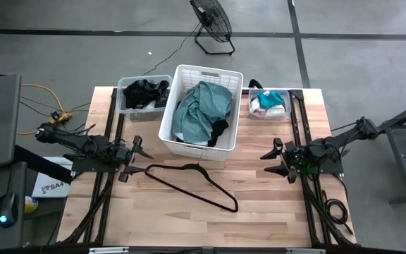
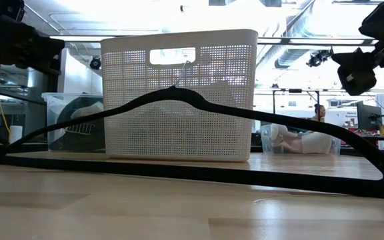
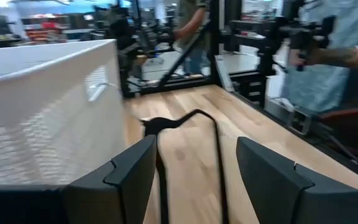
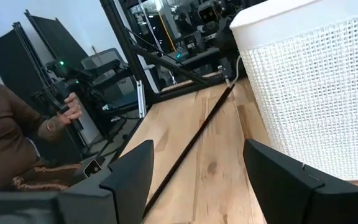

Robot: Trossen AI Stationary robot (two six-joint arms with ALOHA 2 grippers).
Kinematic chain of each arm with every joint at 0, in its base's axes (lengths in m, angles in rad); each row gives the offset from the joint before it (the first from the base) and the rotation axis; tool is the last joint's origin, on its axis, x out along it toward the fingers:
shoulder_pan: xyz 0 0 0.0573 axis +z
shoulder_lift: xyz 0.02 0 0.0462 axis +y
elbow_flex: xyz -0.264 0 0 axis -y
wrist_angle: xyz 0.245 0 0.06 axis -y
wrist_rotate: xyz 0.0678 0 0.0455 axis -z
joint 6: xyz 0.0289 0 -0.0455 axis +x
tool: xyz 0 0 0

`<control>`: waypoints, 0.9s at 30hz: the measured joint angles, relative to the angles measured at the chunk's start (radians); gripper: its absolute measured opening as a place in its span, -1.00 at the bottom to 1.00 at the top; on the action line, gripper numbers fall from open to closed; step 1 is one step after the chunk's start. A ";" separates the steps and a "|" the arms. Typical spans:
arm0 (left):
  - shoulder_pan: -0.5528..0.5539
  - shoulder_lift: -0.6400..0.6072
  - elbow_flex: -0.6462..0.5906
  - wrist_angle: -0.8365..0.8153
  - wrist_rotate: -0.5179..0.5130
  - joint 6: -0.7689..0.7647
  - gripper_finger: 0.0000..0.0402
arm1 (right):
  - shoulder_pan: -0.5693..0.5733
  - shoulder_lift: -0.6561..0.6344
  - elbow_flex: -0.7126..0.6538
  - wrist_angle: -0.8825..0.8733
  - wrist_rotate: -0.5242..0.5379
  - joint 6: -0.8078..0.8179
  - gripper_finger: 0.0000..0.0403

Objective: Pick & Place Cloths
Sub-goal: Return to Home Position

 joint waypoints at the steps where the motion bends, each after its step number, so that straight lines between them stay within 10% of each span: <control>1: 0.000 0.000 0.000 -0.003 0.014 0.000 0.09 | 0.000 0.000 0.000 0.000 -0.001 0.007 0.19; 27: 0.000 0.000 0.001 -0.021 0.074 -0.054 0.09 | 0.000 0.005 -0.001 -0.002 0.000 0.007 0.19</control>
